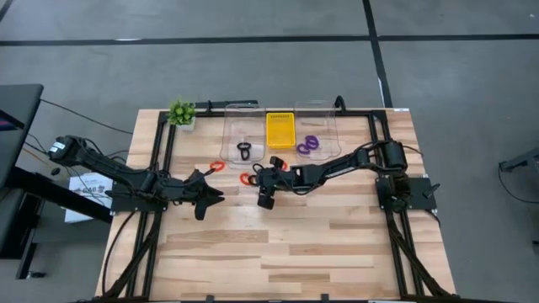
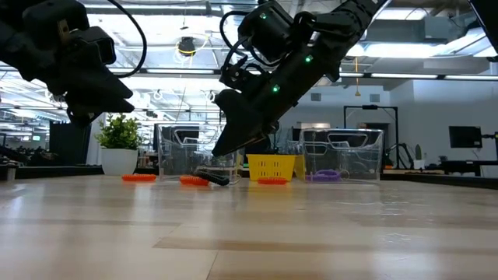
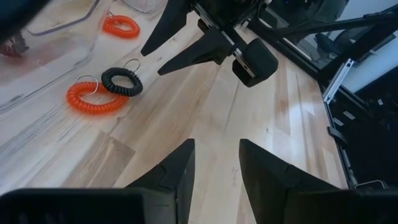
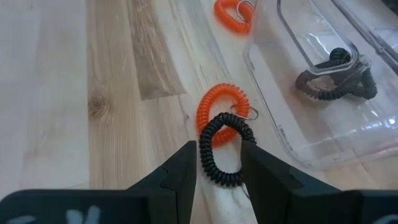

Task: Sort spring keychains
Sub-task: Put the black spring keychain into the left transparent bin

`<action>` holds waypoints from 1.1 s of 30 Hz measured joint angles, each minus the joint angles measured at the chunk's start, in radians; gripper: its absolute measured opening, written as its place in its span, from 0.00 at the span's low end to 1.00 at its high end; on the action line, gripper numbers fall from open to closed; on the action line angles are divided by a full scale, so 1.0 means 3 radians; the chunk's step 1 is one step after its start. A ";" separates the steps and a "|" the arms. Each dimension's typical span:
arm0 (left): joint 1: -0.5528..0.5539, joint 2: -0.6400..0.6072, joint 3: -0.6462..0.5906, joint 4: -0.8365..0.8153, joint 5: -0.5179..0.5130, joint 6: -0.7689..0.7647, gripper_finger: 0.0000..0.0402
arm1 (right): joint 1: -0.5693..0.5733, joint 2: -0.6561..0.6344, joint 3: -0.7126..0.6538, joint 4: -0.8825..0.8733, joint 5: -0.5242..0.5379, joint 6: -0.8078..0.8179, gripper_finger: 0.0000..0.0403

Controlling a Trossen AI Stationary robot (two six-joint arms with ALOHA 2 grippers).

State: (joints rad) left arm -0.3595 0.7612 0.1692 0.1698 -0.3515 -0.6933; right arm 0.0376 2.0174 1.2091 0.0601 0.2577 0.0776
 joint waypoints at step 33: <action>-0.0019 0.0129 0.0006 0.0124 0.0004 0.0001 0.30 | 0.0135 0.0695 0.0437 -0.0145 -0.0114 0.0563 0.22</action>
State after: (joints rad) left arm -0.3653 0.8000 0.1711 0.2070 -0.3503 -0.6930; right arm 0.0780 2.2260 1.3403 0.0166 0.2234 0.2465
